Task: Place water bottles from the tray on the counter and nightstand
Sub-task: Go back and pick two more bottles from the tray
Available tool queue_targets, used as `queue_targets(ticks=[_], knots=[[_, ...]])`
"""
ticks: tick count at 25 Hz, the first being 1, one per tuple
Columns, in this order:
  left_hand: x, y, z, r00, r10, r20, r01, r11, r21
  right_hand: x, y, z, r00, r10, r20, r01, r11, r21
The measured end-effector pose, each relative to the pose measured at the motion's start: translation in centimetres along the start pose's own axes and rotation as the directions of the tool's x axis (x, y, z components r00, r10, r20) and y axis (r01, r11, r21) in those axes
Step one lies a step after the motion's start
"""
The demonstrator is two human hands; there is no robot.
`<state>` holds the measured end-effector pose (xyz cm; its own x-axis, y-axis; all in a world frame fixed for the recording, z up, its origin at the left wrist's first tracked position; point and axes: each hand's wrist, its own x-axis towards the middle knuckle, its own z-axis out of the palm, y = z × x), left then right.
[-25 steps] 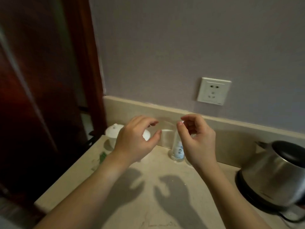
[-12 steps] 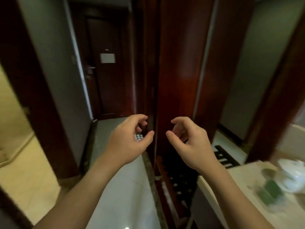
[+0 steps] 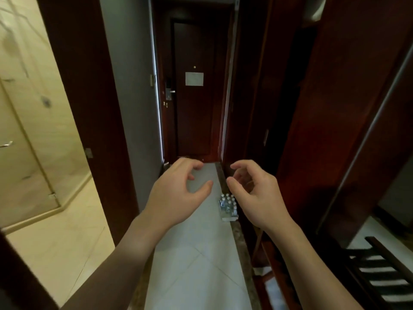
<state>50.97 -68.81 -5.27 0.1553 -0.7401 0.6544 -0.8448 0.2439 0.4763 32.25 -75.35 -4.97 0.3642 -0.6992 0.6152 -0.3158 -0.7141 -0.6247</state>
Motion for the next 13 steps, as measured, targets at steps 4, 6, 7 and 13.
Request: queue_targets(ticks=[4, 6, 7, 13], knots=[[5.9, -6.1, 3.8, 0.999, -0.009, 0.046, 0.010, 1.000, -0.025, 6.2, 5.7, 3.9, 0.999, 0.048, 0.025, -0.048, 0.999, -0.007], [9.2, -9.1, 6.9, 0.999, -0.032, 0.038, 0.034, 0.999, -0.042, 9.8, 9.5, 5.5, 0.997, 0.081, 0.016, -0.081, 0.997, -0.007], [10.9, -10.5, 8.7, 0.999, -0.043, 0.034, 0.045, 0.998, -0.053, 11.7, 11.7, 6.2, 0.995, 0.096, 0.003, -0.096, 0.995, 0.008], [25.9, -18.9, 17.6, 0.995, -0.050, 0.085, 0.056, 0.996, -0.062, 27.1, 23.9, 10.2, 0.990, 0.140, -0.022, -0.138, 0.986, 0.097]])
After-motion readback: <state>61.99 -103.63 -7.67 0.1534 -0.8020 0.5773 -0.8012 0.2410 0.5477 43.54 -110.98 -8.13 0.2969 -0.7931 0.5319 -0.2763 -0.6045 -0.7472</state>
